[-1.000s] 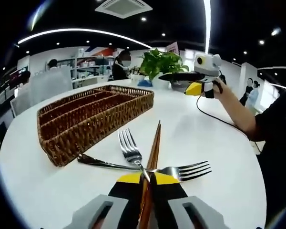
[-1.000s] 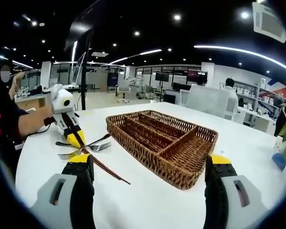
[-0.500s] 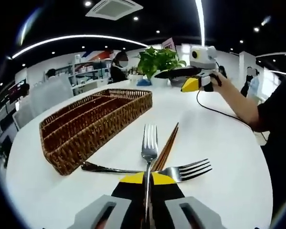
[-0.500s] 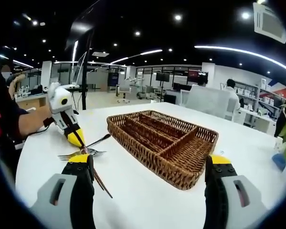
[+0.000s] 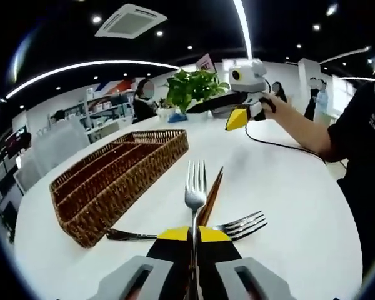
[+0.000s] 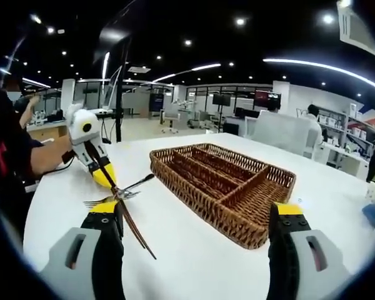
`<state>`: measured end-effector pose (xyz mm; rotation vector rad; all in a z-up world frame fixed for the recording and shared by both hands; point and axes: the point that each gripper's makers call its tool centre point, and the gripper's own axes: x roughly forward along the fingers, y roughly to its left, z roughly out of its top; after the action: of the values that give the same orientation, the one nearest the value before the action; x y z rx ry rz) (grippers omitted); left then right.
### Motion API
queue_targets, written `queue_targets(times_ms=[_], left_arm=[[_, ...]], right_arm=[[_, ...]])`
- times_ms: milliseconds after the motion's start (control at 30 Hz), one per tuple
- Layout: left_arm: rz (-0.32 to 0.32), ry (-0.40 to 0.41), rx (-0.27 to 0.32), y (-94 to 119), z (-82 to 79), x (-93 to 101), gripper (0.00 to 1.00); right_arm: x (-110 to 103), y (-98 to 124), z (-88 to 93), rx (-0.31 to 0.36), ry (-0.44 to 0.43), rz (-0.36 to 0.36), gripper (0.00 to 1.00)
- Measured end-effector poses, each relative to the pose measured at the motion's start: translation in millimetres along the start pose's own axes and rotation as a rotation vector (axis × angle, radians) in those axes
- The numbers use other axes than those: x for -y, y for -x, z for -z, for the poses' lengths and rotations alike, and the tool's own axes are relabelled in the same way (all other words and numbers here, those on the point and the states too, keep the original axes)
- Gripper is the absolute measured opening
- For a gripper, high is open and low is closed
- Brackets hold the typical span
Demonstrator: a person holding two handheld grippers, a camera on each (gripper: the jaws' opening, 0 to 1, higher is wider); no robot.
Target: Arrange the knives, forks, and spoons in their matching storage slots by inserting each utensil handle-first until every utensil is classified and aligned in the correct compartment
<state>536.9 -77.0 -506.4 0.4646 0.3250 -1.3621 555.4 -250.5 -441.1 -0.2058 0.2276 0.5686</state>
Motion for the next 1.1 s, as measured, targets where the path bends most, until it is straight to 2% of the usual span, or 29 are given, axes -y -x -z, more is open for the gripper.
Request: queue_targets(times_ms=[67,200,400,500,567,600,700,800,833,967,1033,1100], left_arm=[[0.002,-0.008,0.007,1,-2.1,0.1,0.01],[0.053,-0.027,0.015,2,-4.0,11.5,0.01],[0.088,-0.054,0.011,-2,-4.6,21.7,0.01],[0.100,-0.063,0.012,-3,-5.2,24.0,0.01],[0.109,-0.066,0.017,-3,-6.4,25.8,0.01],[0.110,-0.067,0.021,-3,-7.2,26.3,0.01],[0.112,-0.080,0.022,-4,-7.7,27.3,0.01],[0.121,-0.089,0.026,-4,-8.6,29.7,0.01],[0.130,-0.096,0.030,-4,-9.7,31.8,0.01],[0.160,-0.107,0.039,-3,-11.7,38.8,0.01],[0.171,-0.117,0.046,-4,-12.5,42.1,0.01],[0.186,-0.124,0.050,-3,-13.2,45.6,0.01]], right_arm=[[-4,0,-1.5,0.008,0.015,-0.019,0.99],[-25,-2,-1.7,0.008,0.054,-0.105,0.99],[-37,-5,1.0,-0.002,0.067,-0.151,0.96],[-49,-8,0.1,0.010,0.033,-0.203,0.91],[-53,-15,0.9,0.007,-0.007,-0.204,0.94],[-56,-20,1.4,0.004,-0.054,-0.204,0.95],[-67,-22,2.5,0.008,-0.039,-0.250,0.79],[-78,-23,4.2,0.004,-0.020,-0.289,0.71],[-87,-22,6.8,-0.007,-0.010,-0.331,0.69],[-113,-15,15.7,-0.023,0.152,-0.437,0.52],[-126,-11,20.4,-0.035,0.191,-0.488,0.49],[-132,-10,23.0,-0.045,0.188,-0.518,0.48]])
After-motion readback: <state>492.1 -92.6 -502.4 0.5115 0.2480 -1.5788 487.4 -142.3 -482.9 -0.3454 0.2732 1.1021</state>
